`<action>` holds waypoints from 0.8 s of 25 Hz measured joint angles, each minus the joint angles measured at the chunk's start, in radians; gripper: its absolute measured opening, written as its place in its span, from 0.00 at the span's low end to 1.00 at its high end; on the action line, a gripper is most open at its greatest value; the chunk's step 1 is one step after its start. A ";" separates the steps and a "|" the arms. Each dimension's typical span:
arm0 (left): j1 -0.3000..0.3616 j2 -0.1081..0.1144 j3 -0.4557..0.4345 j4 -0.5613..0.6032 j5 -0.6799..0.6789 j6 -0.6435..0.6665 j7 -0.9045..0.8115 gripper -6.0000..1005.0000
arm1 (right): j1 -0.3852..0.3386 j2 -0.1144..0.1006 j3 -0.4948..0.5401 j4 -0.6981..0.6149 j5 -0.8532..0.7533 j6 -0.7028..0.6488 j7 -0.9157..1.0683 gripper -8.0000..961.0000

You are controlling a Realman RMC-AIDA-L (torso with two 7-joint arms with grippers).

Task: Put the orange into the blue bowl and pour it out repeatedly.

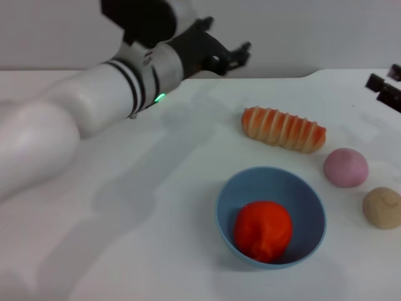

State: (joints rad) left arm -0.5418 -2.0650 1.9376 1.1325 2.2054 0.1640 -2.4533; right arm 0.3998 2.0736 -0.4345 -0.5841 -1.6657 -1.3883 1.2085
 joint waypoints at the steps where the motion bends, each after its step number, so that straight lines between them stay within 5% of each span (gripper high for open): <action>1: 0.011 -0.001 0.017 -0.014 -0.001 -0.052 -0.002 0.81 | 0.000 0.000 0.000 0.000 0.000 0.000 0.000 0.69; 3: 0.041 -0.002 0.104 -0.079 -0.007 -0.271 -0.011 0.81 | -0.022 0.002 0.001 0.099 0.150 0.054 -0.213 0.69; 12: 0.119 -0.006 0.329 -0.222 -0.007 -0.748 -0.113 0.81 | -0.056 0.004 0.002 0.375 0.591 0.074 -0.707 0.69; 15: 0.144 -0.009 0.451 -0.342 -0.006 -0.995 -0.204 0.81 | -0.056 0.004 0.002 0.473 0.733 0.062 -0.812 0.69; 20: 0.153 -0.011 0.538 -0.436 -0.007 -1.146 -0.284 0.81 | -0.070 0.006 0.003 0.565 0.847 0.013 -0.843 0.69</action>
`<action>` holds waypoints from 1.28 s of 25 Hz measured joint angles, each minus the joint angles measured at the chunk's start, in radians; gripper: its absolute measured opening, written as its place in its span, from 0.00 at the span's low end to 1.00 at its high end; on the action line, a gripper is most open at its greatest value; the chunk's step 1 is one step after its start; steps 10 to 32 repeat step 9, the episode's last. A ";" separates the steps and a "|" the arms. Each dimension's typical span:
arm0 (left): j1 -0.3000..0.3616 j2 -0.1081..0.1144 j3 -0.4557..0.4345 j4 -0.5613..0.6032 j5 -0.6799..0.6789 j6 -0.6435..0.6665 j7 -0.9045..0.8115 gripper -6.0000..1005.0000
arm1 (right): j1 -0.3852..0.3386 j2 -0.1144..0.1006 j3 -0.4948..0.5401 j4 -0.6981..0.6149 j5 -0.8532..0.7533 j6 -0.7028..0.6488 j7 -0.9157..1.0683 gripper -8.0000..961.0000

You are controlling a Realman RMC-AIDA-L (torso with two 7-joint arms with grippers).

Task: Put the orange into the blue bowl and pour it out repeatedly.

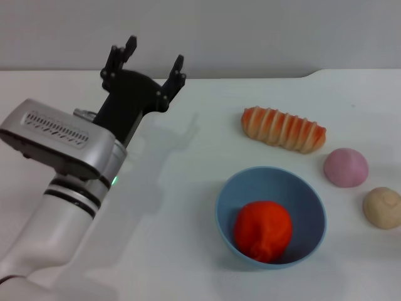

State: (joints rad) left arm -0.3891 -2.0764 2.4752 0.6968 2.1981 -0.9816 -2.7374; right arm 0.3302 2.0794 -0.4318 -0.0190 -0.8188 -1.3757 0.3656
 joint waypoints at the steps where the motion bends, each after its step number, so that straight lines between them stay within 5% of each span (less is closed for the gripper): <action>1: 0.006 0.000 0.002 -0.004 0.000 0.000 -0.016 0.81 | -0.003 0.000 0.000 0.011 0.003 -0.011 -0.001 0.69; 32: 0.042 0.002 0.015 -0.006 0.000 -0.005 -0.032 0.81 | -0.017 0.002 0.001 0.059 0.007 -0.048 -0.004 0.69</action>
